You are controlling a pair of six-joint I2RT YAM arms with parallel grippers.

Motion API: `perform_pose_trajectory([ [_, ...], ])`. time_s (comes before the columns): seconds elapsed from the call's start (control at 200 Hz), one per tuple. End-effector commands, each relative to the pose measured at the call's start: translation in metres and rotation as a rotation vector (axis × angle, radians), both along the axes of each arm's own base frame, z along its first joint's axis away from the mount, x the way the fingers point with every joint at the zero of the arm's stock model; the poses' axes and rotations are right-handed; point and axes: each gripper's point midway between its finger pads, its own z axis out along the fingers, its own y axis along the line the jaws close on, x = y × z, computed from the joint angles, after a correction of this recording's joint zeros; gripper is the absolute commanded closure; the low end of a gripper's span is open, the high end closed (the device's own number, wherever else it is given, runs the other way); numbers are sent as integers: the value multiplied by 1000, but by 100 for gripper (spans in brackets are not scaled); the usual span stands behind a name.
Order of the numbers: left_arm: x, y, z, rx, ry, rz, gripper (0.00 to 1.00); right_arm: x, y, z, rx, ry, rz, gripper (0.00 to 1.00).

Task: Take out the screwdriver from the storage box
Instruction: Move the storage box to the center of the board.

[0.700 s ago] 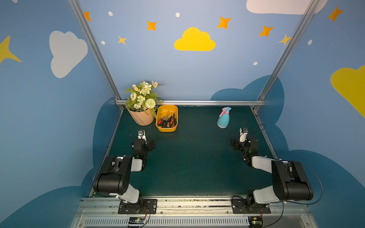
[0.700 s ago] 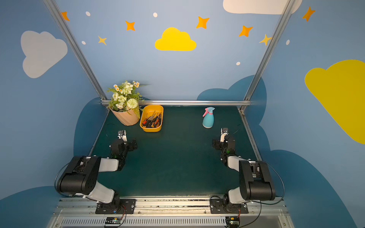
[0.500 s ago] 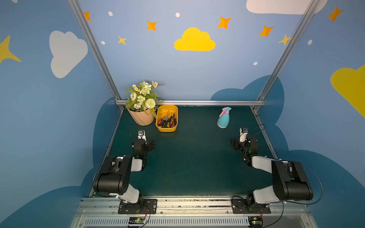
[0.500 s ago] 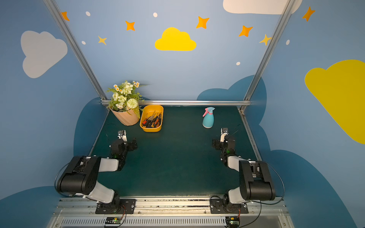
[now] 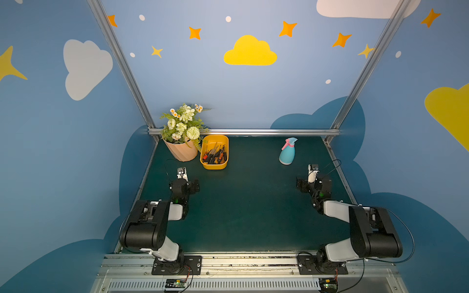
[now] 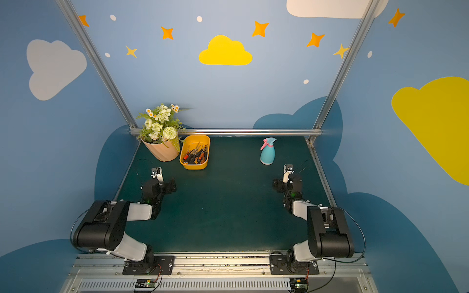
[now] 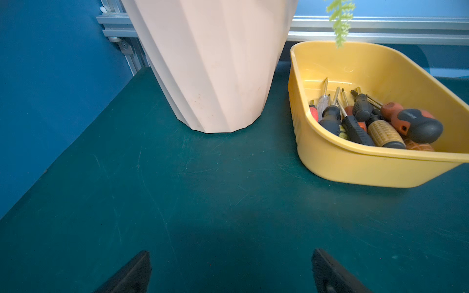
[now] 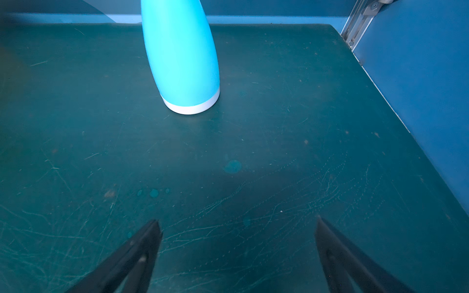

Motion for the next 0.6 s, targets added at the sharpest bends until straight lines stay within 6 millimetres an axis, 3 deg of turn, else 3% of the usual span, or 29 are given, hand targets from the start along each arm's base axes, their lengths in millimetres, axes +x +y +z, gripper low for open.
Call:
perform_pose_trajectory([
  [0.0,5,1,12,-2,-37,-1,0,4,2,2,-4,-6,9,3],
  [0.18,4,1,11,-1,-34,-1,0,3,2,2,-3,-6,8,3],
  [0.34,6,-8,22,16,-31,-49,0,3,1,3,-13,-12,-6,3],
  [0.471,6,-17,53,63,-23,-77,0,2,6,16,-18,-10,16,3],
  [0.596,2,-27,108,40,-91,-120,0,4,12,33,-33,31,30,3],
])
